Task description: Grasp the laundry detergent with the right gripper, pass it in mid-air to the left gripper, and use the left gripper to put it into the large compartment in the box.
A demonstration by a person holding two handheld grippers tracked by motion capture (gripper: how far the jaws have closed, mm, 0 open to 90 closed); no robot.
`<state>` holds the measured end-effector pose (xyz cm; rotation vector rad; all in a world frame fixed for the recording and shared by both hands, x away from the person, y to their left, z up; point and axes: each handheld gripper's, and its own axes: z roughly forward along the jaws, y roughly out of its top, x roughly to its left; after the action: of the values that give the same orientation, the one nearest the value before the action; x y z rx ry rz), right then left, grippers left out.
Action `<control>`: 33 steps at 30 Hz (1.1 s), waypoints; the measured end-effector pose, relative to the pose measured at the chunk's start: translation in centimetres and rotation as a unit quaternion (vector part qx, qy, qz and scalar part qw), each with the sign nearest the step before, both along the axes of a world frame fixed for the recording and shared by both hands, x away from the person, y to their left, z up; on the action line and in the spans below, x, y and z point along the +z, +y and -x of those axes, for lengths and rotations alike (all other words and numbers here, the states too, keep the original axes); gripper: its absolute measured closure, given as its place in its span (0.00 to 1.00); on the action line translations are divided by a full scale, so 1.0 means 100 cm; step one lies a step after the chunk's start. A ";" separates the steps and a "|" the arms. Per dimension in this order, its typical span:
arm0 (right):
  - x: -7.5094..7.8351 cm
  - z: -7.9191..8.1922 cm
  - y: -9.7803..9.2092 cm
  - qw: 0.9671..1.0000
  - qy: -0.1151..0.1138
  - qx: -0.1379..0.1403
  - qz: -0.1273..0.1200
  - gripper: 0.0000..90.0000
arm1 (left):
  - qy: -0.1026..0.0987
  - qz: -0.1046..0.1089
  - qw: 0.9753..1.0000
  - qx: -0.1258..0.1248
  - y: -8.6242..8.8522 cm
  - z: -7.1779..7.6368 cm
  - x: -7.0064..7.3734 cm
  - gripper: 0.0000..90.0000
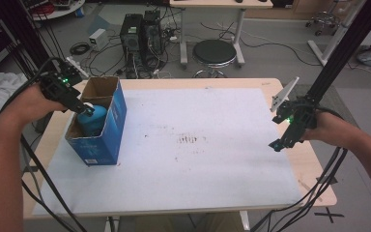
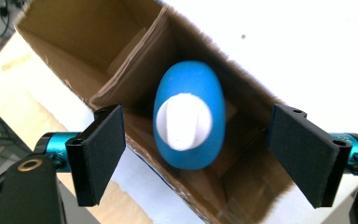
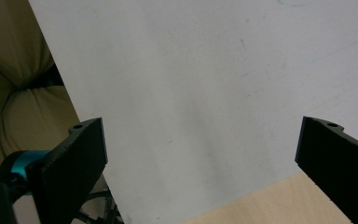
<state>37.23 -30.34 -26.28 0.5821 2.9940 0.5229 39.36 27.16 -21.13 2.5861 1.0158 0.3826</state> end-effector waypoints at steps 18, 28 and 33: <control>0.004 0.005 0.005 1.000 -0.007 0.004 -0.010 0.01 | -0.017 0.012 0.992 -0.126 -0.085 0.009 0.028 0.22; 0.006 0.005 0.012 1.000 -0.010 0.010 -0.018 0.01 | 0.009 -0.002 0.984 -0.180 -0.134 -0.008 0.021 0.22; 0.006 0.005 0.018 1.000 -0.009 0.014 -0.020 0.01 | 0.014 -0.015 0.979 -0.204 -0.156 -0.020 0.018 0.10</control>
<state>36.74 -28.51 -25.71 0.5368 2.9853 0.5865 41.35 11.54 -19.37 2.7440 0.4652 0.2555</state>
